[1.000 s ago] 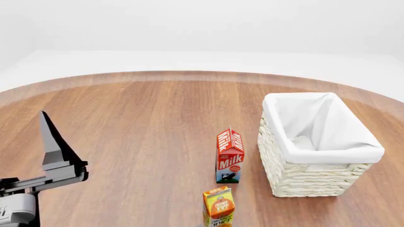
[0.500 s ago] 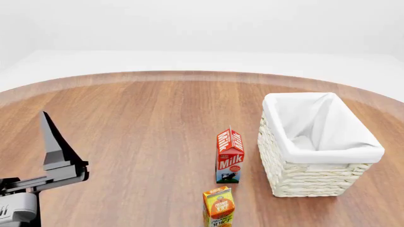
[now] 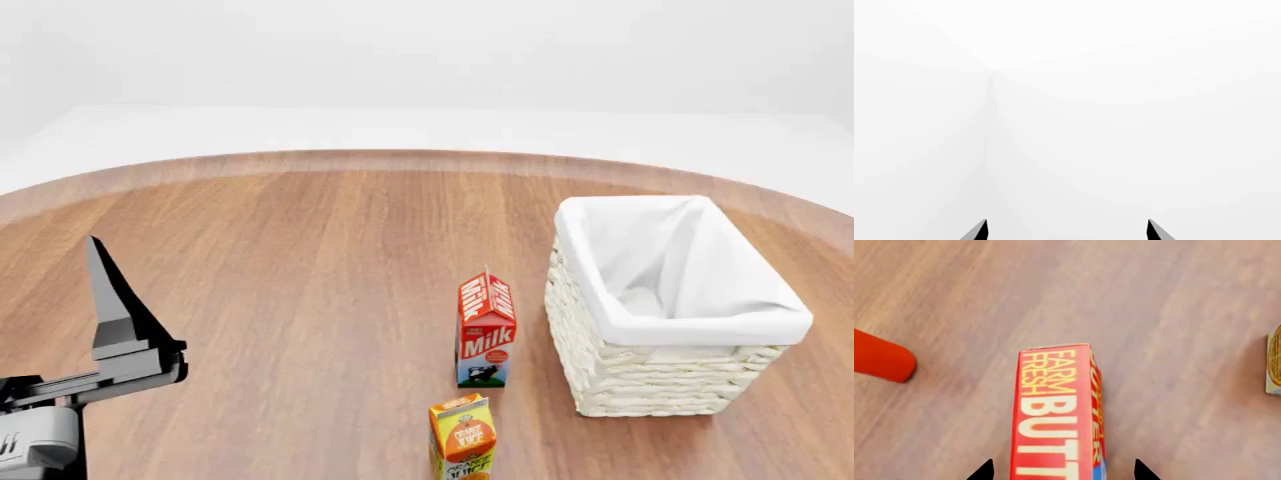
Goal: Pick up the cream cheese box and the butter, and put them in the basket.
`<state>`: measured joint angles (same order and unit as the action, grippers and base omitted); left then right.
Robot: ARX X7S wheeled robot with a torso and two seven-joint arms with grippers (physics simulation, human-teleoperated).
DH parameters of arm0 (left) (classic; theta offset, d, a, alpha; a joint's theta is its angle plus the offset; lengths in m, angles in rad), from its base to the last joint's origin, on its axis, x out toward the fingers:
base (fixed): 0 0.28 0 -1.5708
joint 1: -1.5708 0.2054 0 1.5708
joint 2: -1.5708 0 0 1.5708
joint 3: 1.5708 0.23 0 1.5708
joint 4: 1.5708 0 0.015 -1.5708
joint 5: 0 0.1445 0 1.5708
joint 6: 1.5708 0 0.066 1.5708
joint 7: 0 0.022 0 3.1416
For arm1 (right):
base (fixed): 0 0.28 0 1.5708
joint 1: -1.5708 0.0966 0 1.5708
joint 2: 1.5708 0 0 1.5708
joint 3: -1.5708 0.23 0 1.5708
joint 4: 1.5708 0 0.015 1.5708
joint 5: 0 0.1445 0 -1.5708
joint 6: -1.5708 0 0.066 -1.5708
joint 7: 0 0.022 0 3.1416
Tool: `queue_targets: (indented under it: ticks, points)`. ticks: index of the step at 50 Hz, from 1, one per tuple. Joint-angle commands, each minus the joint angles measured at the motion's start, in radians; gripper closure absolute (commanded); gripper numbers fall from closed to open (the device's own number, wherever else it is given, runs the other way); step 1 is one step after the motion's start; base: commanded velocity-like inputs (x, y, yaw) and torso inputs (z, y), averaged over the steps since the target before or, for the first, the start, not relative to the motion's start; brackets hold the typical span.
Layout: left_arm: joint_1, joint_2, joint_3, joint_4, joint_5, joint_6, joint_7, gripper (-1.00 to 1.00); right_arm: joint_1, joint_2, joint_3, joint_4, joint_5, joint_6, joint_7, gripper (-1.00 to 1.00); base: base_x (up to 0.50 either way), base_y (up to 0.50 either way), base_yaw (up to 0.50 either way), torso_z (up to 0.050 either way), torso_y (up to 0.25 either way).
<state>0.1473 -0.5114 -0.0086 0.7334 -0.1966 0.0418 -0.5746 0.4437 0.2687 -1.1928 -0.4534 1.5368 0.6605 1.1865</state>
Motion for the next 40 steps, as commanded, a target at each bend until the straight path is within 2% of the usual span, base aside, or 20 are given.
queue_targets:
  ticks: [1, 40]
  points:
    - [0.000, 0.000, 0.001, -0.005, -0.001, 0.004, 0.000, -1.00, -0.003, 0.002, -0.007, 0.024, 0.001, -0.001, -0.025, -1.00, 0.00, 0.00, 0.00, 0.000, 0.000]
    - [0.004, -0.003, 0.001, -0.014, -0.004, 0.015, -0.004, -1.00, -0.004, -0.010, -0.047, 0.108, -0.003, 0.017, -0.096, -1.00, 0.00, 0.00, 0.00, 0.000, 0.000]
